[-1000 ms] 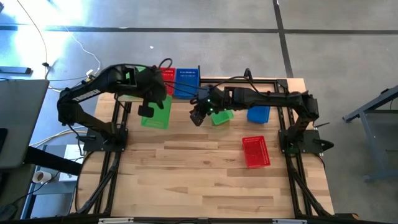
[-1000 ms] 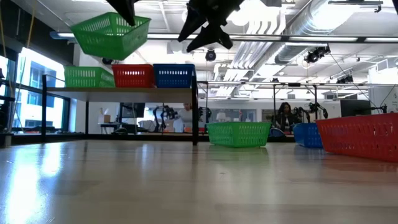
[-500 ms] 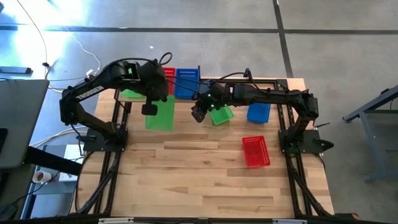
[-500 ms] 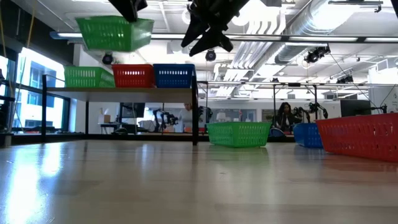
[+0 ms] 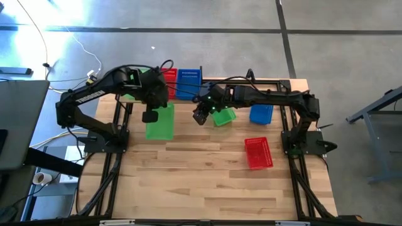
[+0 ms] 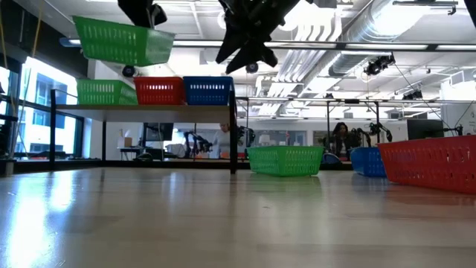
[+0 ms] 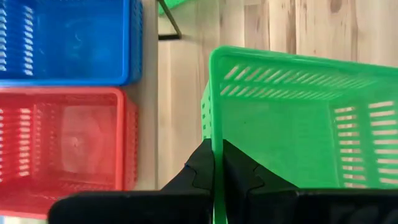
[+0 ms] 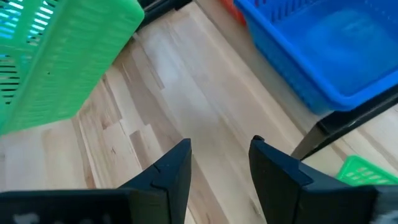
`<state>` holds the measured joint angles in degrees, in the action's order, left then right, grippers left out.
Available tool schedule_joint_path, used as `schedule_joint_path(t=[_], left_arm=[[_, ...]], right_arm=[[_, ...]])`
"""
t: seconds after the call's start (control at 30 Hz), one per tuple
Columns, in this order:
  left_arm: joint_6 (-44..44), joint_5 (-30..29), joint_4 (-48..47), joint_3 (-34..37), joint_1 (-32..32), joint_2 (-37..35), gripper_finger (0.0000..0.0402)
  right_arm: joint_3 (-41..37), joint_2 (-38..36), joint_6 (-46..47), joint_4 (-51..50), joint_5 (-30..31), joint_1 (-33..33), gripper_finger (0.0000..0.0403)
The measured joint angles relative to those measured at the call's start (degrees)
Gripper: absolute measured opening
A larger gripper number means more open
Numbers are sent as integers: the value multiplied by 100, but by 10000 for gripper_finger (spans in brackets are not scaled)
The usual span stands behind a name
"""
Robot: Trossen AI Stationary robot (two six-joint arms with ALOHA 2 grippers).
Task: Stack baskets on shelf by color
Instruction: Stack the bottom green basket on top of the green basket on the shelf
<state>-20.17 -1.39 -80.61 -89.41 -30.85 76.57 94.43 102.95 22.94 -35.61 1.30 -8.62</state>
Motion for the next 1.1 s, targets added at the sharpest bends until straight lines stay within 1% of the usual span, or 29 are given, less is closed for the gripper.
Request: schedule_joint_path(t=[0.17,0.47,0.67,0.8,0.87,0.9,0.93,1.03,1.07,1.1], left_arm=[[47,13,-35,267,0,-139,0],[174,38,72,304,37,-186,0],[173,123,13,-128,145,-188,0],[114,13,-220,-633,354,-188,0],[48,-139,-349,-857,457,-185,0],[240,-247,-440,-936,490,-188,0],[351,-473,-698,-997,484,-300,0],[384,-923,-748,-1156,327,-504,0],[337,-922,-779,-1115,290,-500,0],[307,-749,-730,-1105,291,-488,0]], right_arm=[[2,105,215,-11,-192,7,146],[8,123,315,-14,-244,11,146],[53,121,296,119,-263,9,146],[354,117,199,10,-333,28,146],[597,117,45,-149,-180,63,146],[722,117,-77,-317,-116,76,146],[837,46,-122,-735,-49,99,146],[1211,20,-249,-772,267,140,146],[1305,24,-253,-1062,365,149,146],[1363,37,-268,-1207,444,160,146]])
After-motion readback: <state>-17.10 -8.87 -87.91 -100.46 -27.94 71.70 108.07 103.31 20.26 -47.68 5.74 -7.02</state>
